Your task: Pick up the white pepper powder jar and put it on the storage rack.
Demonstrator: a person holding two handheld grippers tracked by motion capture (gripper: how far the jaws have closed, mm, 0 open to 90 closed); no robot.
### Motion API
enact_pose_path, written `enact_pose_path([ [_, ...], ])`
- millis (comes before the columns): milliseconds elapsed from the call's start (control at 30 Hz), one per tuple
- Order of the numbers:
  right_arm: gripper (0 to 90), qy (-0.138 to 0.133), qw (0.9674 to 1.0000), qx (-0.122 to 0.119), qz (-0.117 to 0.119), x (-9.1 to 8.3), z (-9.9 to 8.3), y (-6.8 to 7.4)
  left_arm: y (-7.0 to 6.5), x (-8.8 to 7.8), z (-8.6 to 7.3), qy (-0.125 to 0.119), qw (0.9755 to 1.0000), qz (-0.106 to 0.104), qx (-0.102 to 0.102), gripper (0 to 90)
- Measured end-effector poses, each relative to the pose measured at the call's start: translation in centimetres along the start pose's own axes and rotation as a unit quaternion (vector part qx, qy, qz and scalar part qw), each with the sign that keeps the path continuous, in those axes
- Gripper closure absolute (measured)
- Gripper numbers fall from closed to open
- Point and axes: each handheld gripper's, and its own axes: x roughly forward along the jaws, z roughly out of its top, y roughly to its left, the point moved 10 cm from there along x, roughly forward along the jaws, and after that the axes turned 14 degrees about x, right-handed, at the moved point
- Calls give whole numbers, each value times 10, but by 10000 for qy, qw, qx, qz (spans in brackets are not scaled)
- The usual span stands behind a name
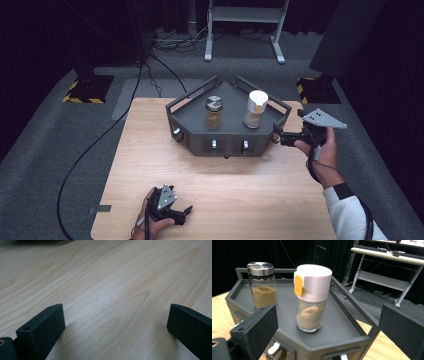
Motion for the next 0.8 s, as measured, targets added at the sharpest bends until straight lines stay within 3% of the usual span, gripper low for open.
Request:
enact_pose_path([
  [400,23,-23,9999,52,99,-24,-25,-6,0,0,0,4,10000,8,-11,15],
  [800,23,112,9996,125,231,-33,-49,-12,0,0,0,4,10000,10,-9,14],
])
